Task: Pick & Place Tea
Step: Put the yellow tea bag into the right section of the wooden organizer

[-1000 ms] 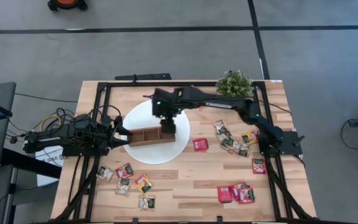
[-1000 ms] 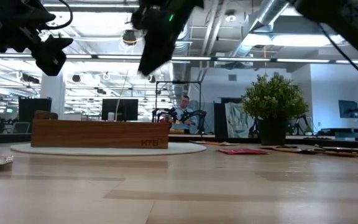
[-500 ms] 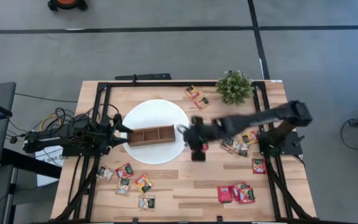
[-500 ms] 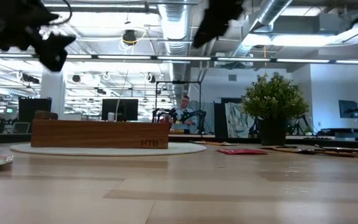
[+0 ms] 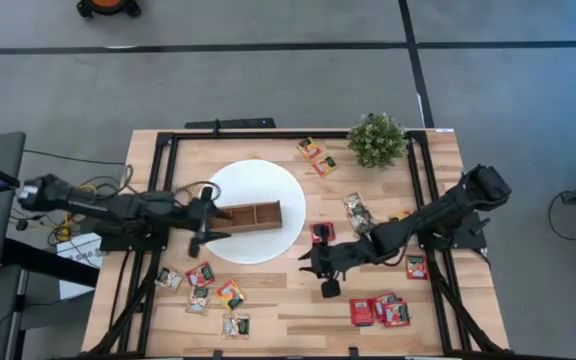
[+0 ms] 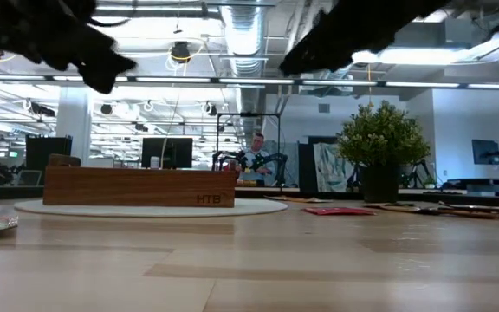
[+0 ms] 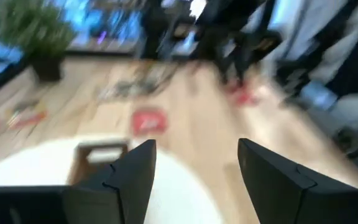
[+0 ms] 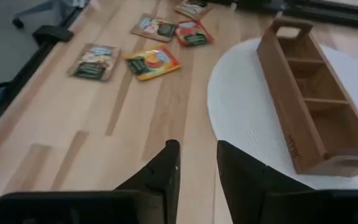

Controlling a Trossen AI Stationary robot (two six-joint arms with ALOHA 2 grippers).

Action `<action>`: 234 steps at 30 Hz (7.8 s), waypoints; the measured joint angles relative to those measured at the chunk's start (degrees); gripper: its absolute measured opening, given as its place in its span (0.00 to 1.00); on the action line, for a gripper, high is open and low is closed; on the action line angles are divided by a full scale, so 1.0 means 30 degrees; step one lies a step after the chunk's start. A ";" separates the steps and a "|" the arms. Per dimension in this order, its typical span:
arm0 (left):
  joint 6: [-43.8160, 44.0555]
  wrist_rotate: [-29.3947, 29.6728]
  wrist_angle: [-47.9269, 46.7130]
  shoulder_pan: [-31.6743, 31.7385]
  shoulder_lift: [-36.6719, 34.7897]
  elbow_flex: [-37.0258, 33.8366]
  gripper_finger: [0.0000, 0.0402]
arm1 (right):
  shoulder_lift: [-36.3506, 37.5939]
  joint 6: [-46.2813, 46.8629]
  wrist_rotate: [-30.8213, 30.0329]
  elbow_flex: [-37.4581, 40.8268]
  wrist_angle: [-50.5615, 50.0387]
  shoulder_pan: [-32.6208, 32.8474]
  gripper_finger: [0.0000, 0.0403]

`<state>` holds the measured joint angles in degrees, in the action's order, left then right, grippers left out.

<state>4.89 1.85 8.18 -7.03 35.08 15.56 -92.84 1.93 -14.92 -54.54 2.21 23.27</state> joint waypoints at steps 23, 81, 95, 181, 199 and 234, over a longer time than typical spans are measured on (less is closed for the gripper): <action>1.0377 -0.2603 -0.6168 -0.7114 1.4575 1.2250 0.55 | -0.1776 0.0225 0.0933 0.0780 0.0539 0.1490 0.24; 0.3502 0.3900 -0.6929 -0.8135 2.0784 1.2945 0.00 | -0.1907 0.3215 -0.0576 0.0772 0.2139 0.3735 0.24; 0.4117 0.0101 -0.8618 -0.5320 2.1586 1.2943 0.36 | -0.1907 0.3225 -0.0570 0.0765 0.1993 0.3699 0.24; 1.2668 1.9243 -1.1721 -1.0739 1.9978 1.2958 0.23 | -0.3627 0.5566 -0.0257 -0.5044 -0.3055 -0.3010 0.00; 2.5679 2.0546 -2.1967 -1.4525 1.8013 1.2950 0.27 | -1.0279 -0.5425 0.2495 -1.8492 -1.6779 -0.7956 0.00; 2.5556 2.0611 -2.1397 -1.4549 1.8020 1.2950 0.24 | -1.3037 -0.1926 0.3961 -2.2644 -1.9603 -0.9358 0.43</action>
<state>81.56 63.68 -56.01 -50.68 89.14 54.41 -131.95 -3.85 -3.03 -122.48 -56.60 -4.80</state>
